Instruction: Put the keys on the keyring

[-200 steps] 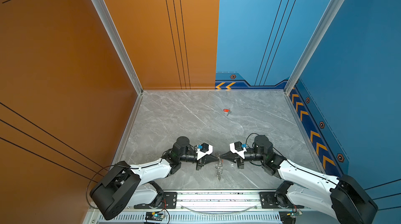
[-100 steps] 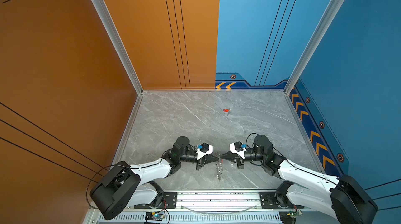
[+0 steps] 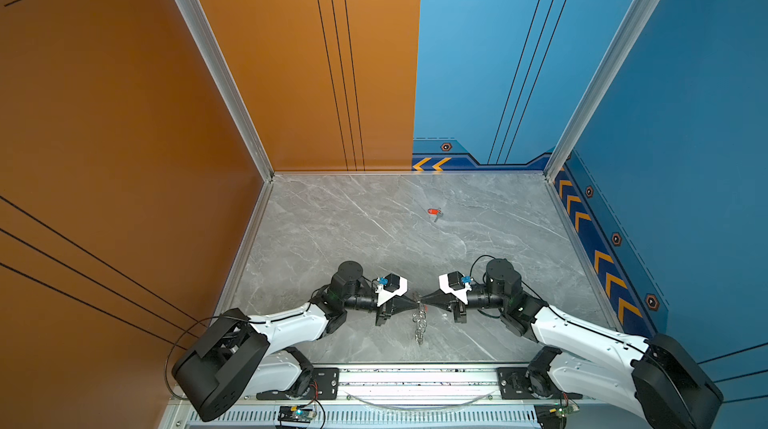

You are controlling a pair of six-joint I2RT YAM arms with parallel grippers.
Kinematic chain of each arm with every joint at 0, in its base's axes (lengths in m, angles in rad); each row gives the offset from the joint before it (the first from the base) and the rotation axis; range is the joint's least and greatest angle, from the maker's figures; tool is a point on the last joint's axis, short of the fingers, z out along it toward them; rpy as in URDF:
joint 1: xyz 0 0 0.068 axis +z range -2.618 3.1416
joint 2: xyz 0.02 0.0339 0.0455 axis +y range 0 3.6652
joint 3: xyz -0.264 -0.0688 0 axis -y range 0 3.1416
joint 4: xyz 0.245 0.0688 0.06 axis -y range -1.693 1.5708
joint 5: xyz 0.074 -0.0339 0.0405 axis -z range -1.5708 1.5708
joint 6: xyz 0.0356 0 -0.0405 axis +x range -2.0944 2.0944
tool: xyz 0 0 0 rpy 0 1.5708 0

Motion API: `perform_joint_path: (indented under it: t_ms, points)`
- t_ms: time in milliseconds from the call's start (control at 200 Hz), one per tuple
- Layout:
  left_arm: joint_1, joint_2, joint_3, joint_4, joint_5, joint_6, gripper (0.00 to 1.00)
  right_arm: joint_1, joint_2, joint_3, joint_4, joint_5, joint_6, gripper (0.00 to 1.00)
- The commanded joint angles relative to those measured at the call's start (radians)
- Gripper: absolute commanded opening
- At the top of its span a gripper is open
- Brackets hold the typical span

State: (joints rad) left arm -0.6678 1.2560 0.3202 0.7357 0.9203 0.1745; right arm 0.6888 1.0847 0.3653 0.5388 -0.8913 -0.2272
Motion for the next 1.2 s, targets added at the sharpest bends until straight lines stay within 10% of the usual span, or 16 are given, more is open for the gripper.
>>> perform_joint_path:
  t_ms: [0,1196]
  points:
    - [0.007,-0.012,0.021,0.025,0.035,0.0,0.0,0.006,0.02,0.003,-0.04,0.032,-0.034,0.0]
    - [-0.018,0.021,0.032,0.027,0.133,0.015,0.0,-0.002,0.07,0.152,-0.295,-0.09,-0.142,0.02]
